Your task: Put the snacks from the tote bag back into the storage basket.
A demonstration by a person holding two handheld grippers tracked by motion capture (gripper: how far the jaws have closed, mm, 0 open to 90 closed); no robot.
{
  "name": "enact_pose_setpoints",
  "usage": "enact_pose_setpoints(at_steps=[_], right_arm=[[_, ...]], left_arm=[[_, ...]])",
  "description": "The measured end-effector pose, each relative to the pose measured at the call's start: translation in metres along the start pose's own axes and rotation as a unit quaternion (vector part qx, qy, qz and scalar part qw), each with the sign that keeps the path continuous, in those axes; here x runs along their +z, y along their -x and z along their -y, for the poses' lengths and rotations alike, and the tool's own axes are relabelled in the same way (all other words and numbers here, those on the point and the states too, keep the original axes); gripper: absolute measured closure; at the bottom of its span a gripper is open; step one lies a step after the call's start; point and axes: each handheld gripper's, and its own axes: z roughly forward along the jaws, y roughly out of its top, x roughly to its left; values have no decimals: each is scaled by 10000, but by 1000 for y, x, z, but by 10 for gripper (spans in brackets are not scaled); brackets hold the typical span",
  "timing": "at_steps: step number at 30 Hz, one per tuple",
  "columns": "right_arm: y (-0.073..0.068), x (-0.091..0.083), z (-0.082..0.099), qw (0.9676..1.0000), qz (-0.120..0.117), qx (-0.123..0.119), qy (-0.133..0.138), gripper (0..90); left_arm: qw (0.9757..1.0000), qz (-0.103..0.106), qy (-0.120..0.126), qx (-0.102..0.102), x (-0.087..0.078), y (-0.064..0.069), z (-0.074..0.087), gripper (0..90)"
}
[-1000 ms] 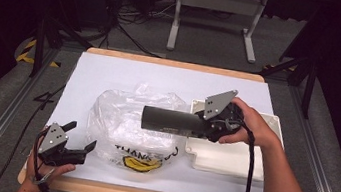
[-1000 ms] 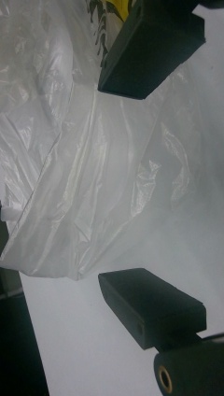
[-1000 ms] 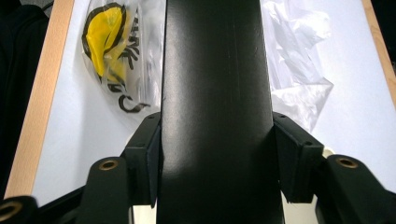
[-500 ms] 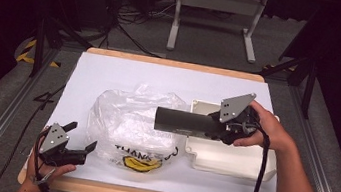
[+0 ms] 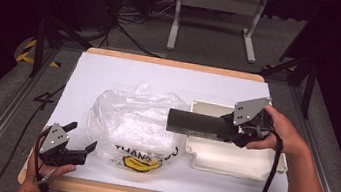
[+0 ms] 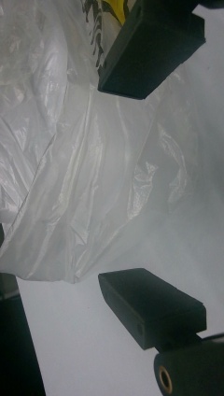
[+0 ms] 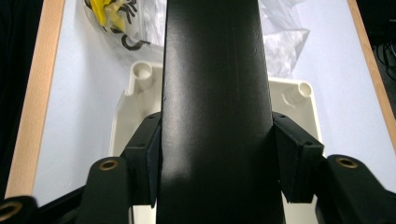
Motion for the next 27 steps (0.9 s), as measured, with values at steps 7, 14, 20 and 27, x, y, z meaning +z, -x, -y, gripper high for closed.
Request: enact_pose_setpoints(at_steps=[7, 14, 20, 27], right_arm=[[1, -12, 15, 9998, 52, 105, -150, 428], [-1, -24, 36, 9993, 143, 272, -221, 429], [-2, -30, 50, 9986, 140, 402, -302, 428], [-3, -28, 62, 9978, 95, 492, -425, 429]], left_arm=[[10000, -6, -41, 19, 1, 0, 0, 98], [10000, -3, -49, 9, 2, 0, 0, 98], [10000, -3, -61, 0, 2, 0, 1, 98], [10000, -14, -47, -13, 2, 0, 1, 98]])
